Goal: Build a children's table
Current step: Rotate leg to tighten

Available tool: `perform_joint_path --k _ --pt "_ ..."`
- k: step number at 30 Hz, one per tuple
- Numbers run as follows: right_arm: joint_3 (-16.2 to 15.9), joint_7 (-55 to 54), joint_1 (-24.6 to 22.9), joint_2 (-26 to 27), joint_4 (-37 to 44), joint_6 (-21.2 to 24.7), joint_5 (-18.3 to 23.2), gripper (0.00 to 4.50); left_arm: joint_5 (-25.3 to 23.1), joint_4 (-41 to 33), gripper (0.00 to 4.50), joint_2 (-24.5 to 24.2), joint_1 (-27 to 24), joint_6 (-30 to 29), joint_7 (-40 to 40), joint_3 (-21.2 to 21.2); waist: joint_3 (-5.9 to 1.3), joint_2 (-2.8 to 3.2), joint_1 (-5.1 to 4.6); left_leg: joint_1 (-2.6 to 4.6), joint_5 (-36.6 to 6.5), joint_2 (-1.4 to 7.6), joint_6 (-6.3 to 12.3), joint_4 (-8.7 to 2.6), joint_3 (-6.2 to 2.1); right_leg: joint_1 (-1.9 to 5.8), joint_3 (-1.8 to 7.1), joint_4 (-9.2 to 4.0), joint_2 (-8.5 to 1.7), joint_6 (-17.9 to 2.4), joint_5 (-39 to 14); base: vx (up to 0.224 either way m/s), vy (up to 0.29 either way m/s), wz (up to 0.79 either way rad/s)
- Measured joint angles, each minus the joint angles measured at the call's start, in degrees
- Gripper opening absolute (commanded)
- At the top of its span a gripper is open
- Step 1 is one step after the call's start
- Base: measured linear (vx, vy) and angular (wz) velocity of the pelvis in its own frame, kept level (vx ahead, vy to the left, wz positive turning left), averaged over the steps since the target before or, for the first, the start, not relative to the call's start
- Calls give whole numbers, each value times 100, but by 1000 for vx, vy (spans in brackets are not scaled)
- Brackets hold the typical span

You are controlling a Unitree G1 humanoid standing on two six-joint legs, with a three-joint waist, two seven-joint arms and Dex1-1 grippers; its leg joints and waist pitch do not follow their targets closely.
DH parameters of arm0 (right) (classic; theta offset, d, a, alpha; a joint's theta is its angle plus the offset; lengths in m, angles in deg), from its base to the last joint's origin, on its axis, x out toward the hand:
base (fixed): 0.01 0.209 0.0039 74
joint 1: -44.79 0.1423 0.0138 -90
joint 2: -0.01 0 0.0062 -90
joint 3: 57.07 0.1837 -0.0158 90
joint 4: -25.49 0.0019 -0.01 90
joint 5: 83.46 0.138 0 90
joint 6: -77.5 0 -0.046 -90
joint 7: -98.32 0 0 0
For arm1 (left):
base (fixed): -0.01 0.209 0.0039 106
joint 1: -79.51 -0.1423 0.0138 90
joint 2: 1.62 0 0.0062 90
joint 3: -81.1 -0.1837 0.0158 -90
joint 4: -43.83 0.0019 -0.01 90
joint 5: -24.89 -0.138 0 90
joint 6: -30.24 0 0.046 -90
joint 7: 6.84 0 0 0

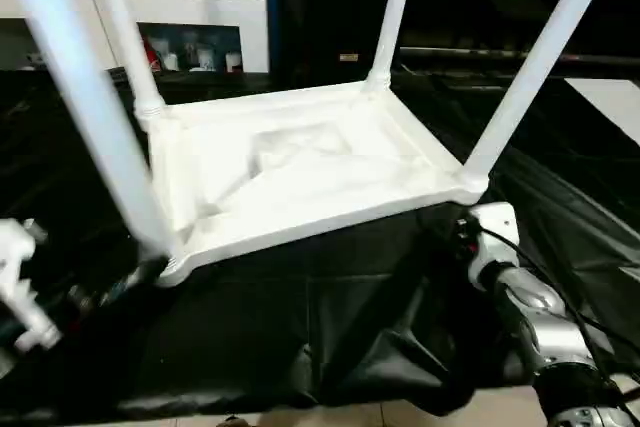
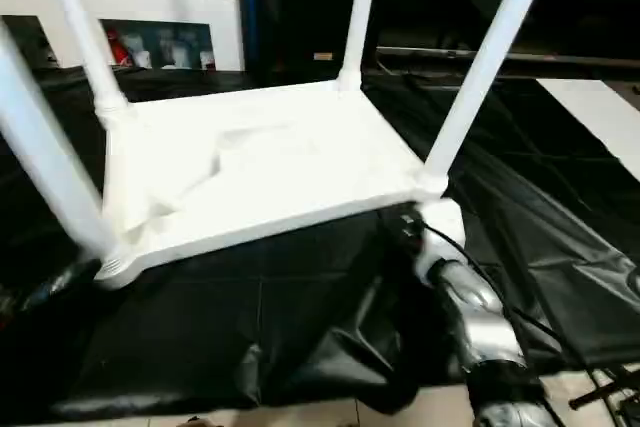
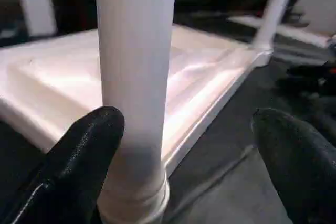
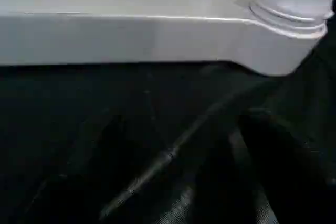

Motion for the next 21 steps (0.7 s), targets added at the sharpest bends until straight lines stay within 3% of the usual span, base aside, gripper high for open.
perform_joint_path --k 2,3,4,5,6,7,8,9,11,17,21 --pt "-33 -49 26 34 20 22 -37 386 -21 70 447 -16 149 3 9 -66 58 91 -31 -13 0 39 -2 -54 -68 138 -157 -47 1 -13 -34 -67 20 -12" --pt "-62 -73 28 55 16 40 -80 386 -40 141 447 -60 233 -3 27 -110 86 96 -22 -11 0 32 -2 -78 -35 112 -143 230 -12 -97 -288 -120 -10 0" --pt "-92 -80 28 58 14 74 -117 386 -53 156 447 -94 346 -9 74 -140 69 -45 56 -7 1 31 -3 -76 139 132 44 641 -23 -87 -513 -57 -93 3" --pt "-114 -80 99 62 12 88 -138 386 -52 168 447 -80 339 -10 84 -133 36 -185 103 19 -5 9 -12 -19 168 40 181 683 -14 45 -540 -57 -93 3" --pt "-116 -86 172 68 9 106 -139 386 -52 192 447 -51 260 -41 82 -172 38 -180 144 -7 -66 8 -93 58 130 4 178 687 -14 51 -536 12 -90 -13" --pt "-119 -86 244 62 6 114 -141 386 -46 213 447 -16 213 -83 79 -206 36 -137 200 -36 -211 0 -112 164 -22 -3 138 679 -15 51 -536 19 -10 -25" --pt "-130 -85 332 74 -1 111 -144 386 -26 228 447 13 266 -147 87 -226 38 -44 266 -78 -160 7 -198 181 -174 1 22 669 -3 46 -533 19 -10 -25" --pt "-179 -78 388 80 -60 108 -182 386 27 229 447 30 355 -190 103 -229 36 -39 280 -90 -135 20 -225 179 -205 -16 12 646 31 29 -524 0 0 0" --pt "-282 -70 560 143 -282 87 -264 386 110 224 447 85 575 -265 164 -310 41 -30 278 -108 -136 66 -228 160 -192 -10 43 559 109 -59 -467 -56 -14 2" --pt "-332 -77 970 242 -714 -14 -358 386 263 128 447 312 923 -541 268 -770 56 -10 264 -88 -136 63 -227 70 -138 8 47 400 97 -66 -463 -9 1 0" --pt "-338 -59 1159 325 -888 -110 -364 386 112 129 447 484 996 -602 355 -1139 56 -17 222 -84 -136 64 -227 60 -107 5 58 354 90 -66 -463 0 0 0"
